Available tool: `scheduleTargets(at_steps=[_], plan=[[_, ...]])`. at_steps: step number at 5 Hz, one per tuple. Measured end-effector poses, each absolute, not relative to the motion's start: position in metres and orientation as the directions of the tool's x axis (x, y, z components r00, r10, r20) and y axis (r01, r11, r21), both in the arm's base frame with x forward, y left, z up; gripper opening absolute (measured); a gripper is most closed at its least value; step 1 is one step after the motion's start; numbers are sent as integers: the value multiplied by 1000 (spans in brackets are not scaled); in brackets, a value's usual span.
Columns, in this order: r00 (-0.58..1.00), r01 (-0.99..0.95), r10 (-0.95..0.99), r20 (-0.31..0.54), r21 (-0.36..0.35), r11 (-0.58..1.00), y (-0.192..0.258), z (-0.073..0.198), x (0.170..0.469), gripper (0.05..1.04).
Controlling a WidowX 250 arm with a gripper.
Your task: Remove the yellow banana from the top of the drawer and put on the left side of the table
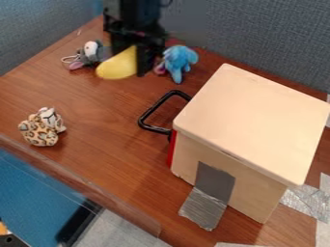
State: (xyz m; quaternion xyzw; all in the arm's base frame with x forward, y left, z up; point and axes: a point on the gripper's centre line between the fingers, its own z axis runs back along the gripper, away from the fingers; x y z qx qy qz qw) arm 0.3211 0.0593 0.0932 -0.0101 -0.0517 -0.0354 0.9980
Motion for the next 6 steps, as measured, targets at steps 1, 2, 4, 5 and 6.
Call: scheduleTargets(at_steps=[1, 2, 4, 5, 6], plan=[[994, 30, -29, 110, -7, 1000, 82, 66, 323, 550], [994, 18, -17, 105, -8, 1000, 93, 33, 329, 550], [996, 30, -30, 81, 1, 1000, 98, -1, 336, 603], [997, 44, -43, 69, -19, 999, 96, 0, 338, 896], [997, 41, -35, 66, -95, 995, 95, 13, 339, 1012]])
